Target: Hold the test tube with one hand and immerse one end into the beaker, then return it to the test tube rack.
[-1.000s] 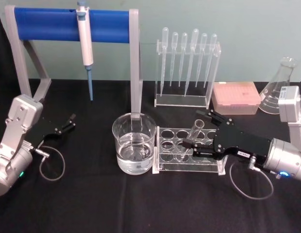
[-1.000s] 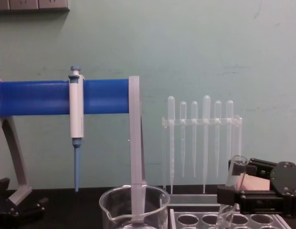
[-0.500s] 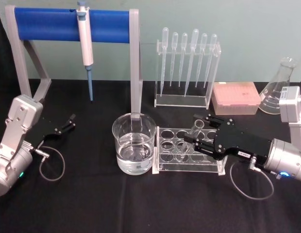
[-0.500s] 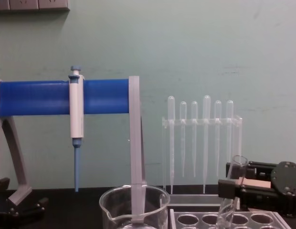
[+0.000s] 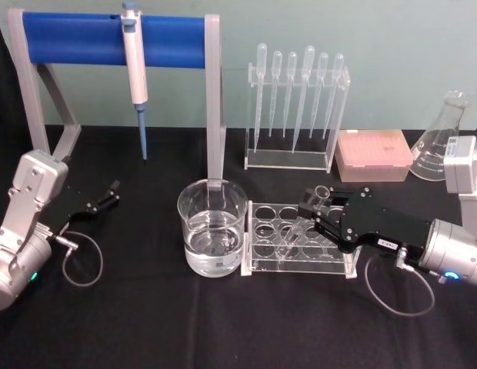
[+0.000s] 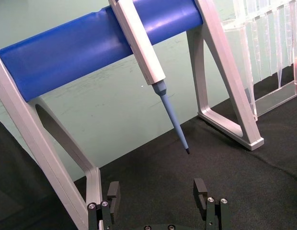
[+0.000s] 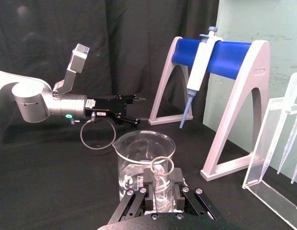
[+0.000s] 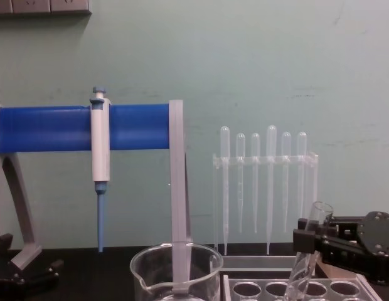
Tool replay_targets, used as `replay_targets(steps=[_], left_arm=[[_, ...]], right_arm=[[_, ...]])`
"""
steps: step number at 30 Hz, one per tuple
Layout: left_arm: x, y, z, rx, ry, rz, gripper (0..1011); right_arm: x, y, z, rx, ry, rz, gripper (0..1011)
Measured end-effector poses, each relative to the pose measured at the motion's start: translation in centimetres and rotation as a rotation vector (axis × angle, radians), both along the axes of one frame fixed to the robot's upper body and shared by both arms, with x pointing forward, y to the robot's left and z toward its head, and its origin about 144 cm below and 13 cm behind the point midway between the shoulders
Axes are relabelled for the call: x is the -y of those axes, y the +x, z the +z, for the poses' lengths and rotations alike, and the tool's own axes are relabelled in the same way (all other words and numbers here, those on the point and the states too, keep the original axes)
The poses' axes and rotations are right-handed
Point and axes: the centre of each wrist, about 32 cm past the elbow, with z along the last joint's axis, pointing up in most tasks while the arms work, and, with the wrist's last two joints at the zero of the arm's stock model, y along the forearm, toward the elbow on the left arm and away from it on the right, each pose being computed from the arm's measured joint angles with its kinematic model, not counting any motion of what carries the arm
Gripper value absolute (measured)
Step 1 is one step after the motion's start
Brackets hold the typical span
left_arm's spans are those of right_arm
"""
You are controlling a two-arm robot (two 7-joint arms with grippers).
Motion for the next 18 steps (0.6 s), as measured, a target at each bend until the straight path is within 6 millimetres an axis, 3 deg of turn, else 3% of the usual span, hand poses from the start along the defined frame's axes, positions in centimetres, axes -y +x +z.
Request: replay_targets(steps=[10,18], left_arm=[[0.0,0.0,0.0,0.000,0.000,0.000,1000],[0.0,0.0,0.0,0.000,0.000,0.000,1000]], right_arm=[[0.0,0.0,0.0,0.000,-0.001,0.000,238],[0.8,0.9,3.1,0.010,-0.043,0.020,238]])
